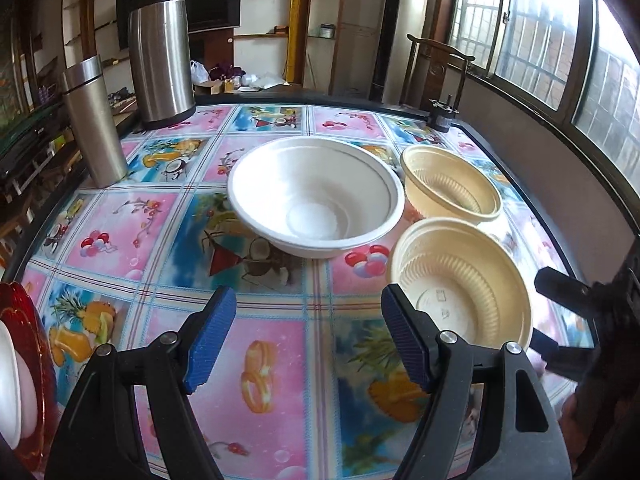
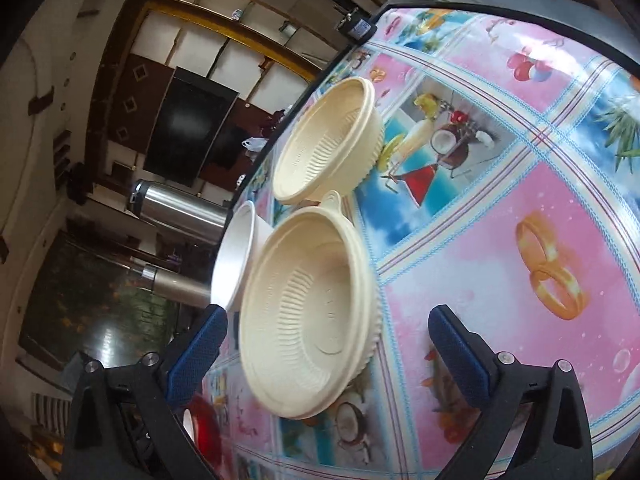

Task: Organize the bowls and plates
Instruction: 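Position both grippers at the rim of the nearer beige bowl, then close both grippers on the beige bowl rim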

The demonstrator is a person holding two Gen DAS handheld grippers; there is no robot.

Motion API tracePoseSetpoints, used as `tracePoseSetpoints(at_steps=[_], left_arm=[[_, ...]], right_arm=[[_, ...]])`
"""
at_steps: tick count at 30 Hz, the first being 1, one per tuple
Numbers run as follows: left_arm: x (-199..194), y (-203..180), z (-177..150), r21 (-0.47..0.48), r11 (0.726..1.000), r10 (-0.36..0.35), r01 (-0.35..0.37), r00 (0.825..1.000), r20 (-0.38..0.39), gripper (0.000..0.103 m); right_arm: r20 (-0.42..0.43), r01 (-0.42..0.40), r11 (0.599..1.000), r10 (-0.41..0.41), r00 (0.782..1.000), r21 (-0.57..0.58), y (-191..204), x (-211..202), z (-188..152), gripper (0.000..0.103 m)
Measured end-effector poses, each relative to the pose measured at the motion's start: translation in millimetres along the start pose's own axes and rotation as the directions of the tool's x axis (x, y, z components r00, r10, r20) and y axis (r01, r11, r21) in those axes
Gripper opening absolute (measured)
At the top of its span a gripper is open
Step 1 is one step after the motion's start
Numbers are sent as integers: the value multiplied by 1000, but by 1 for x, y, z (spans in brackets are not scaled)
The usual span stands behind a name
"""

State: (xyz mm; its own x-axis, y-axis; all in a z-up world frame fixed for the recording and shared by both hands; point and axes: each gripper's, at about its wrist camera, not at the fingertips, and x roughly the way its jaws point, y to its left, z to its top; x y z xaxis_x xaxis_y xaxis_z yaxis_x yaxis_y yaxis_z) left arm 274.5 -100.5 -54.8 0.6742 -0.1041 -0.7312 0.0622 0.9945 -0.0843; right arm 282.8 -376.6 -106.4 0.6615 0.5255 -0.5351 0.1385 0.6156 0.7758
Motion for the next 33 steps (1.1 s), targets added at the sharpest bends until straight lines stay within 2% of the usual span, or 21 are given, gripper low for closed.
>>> tracePoseSetpoints(at_steps=[3, 6, 11, 13, 16, 20, 22, 25, 27, 29, 31, 33], left_arm=[[2, -8, 3, -18, 1000, 2, -2, 1000, -12, 75], [5, -17, 6, -29, 1000, -14, 13, 999, -37, 75], [9, -24, 5, -17, 999, -39, 38, 997, -63, 75], [13, -22, 4, -22, 997, -73, 71, 993, -90, 75], [19, -16, 2, -33, 994, -110, 107, 988, -111, 75], [25, -7, -1, -54, 991, -128, 122, 983, -133, 75], [25, -1, -1, -86, 984, -165, 154, 977, -137, 71], [23, 1, 0, -106, 978, -195, 182, 971, -138, 71], [28, -1, 0, -109, 971, -231, 215, 957, -172, 71], [34, 0, -3, -140, 956, -284, 259, 935, -212, 71], [39, 1, -5, -175, 940, -329, 292, 914, -239, 71], [41, 2, -5, -200, 930, -354, 309, 900, -253, 71]], right_arm=[[61, -3, 1000, 4, 998, -14, 6, -13, 0, 97], [64, -20, 1000, 22, 998, -23, 11, -17, -1, 91], [28, 28, 998, -26, 999, -47, 16, -8, -2, 64], [15, 48, 997, -47, 999, -52, 16, -3, -2, 62], [-1, 85, 995, -85, 996, -50, 14, 5, -3, 43], [10, 119, 992, -119, 993, -52, 13, 7, -5, 33], [11, 132, 990, -131, 991, -49, 12, 9, -7, 32], [19, 144, 988, -143, 990, -57, 13, 10, -8, 32], [27, 150, 987, -149, 989, -62, 15, 9, -9, 32], [27, 152, 986, -150, 988, -68, 16, 10, -10, 26], [20, 148, 987, -147, 989, -65, 17, 12, -10, 25], [13, 137, 989, -136, 991, -56, 15, 13, -10, 24]])
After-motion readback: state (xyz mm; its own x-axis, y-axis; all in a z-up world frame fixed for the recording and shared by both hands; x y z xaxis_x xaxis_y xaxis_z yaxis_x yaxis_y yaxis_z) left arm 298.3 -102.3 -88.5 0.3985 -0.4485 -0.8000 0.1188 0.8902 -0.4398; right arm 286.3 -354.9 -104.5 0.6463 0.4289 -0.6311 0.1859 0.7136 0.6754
